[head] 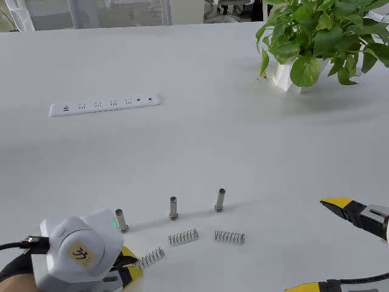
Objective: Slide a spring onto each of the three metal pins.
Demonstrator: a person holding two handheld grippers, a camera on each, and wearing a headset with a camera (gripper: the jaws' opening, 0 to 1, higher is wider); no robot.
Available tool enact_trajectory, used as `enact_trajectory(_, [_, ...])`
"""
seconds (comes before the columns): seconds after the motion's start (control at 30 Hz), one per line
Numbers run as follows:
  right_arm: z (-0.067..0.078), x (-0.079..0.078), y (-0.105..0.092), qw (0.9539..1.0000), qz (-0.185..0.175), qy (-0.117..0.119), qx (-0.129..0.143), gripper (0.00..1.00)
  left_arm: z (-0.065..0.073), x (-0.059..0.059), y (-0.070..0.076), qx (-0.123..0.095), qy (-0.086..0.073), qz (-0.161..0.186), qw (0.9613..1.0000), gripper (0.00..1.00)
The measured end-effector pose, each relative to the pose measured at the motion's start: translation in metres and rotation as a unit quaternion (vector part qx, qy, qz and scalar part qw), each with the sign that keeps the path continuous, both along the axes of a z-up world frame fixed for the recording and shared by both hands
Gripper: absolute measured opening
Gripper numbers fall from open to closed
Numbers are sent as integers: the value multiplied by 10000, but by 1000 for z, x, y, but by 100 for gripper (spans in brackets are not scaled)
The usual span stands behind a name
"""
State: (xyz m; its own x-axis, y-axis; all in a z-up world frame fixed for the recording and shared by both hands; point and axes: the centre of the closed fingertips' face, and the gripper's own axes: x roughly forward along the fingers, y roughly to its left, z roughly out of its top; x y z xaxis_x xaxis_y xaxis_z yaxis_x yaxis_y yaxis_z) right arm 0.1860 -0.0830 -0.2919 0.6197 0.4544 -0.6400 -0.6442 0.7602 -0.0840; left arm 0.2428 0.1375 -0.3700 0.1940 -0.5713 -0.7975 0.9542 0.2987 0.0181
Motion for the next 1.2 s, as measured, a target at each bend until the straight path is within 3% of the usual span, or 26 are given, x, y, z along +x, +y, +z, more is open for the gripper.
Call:
enact_trajectory(0.3, [1, 2, 4, 10000, 21, -28, 25, 97, 1, 0, 2, -310, 151, 350, 9988, 7])
enact_trajectory(0.57, [-1, 0, 8, 10000, 65, 12, 41, 97, 2, -4, 0, -448, 143, 356, 9983, 7])
enact_trajectory(1.07, [-2, 3, 27, 9994, 350, 50, -1, 96, 40, -7, -15, -1232, -119, 542, 9908, 7])
enact_trajectory(1.2, [3, 8, 36, 9991, 403, 34, 159, 95, 52, -10, -22, -1470, -171, 552, 9875, 7])
